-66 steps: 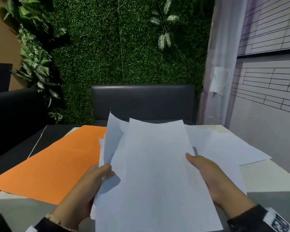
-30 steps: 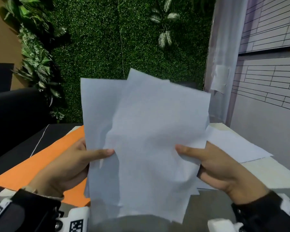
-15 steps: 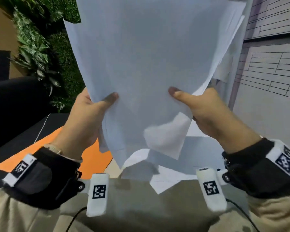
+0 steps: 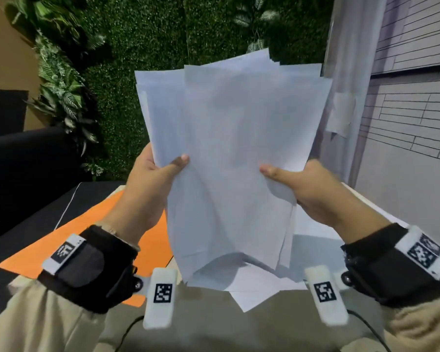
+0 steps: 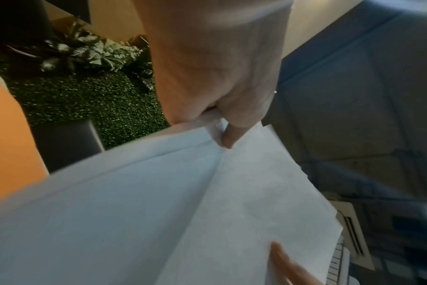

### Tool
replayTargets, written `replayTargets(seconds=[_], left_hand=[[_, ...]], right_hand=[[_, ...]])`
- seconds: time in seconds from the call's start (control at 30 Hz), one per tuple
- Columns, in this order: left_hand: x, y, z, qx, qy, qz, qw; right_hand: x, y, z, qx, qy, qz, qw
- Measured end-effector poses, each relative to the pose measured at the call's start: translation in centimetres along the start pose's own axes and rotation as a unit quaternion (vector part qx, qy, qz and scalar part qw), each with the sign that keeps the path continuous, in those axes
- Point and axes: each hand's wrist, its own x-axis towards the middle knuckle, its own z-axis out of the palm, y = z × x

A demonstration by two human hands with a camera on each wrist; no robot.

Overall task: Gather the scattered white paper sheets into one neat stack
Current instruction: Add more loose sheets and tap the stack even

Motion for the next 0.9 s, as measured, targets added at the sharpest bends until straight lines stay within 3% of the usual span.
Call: replayTargets(seconds=[0.2,0.4,0.57,0.73,0.9], left_hand=[[-0.3,0.2,1.7,0.017,0.027,0.036,0.999],[-1.4,-2.3,1.0,0.041,0.014,-0.01,0.999],[-2.0,-3.5,1.4,0.044,0.09,0.05,0.994],[-1.3,-1.5,3.0,0.048,0.092,0.153,0.983],[-1.4,-0.2,2.5,-0.012,0.077,0.104,0.992]], right_hand=[[-0.4,-0.3,0.9,-0.098,0.065,-0.074,0.99],[-1.1,2.2,0.0,-0.066,0.036,0.031,0.997],[-2.0,2.5,0.1,-0.01,-0.004,0.051,0.999],[-1.8,1.7,0.7,0.014,0.044,-0.007,0.999],[-2.5,1.8,0.2,0.056,0.064,-0.051,0.995]])
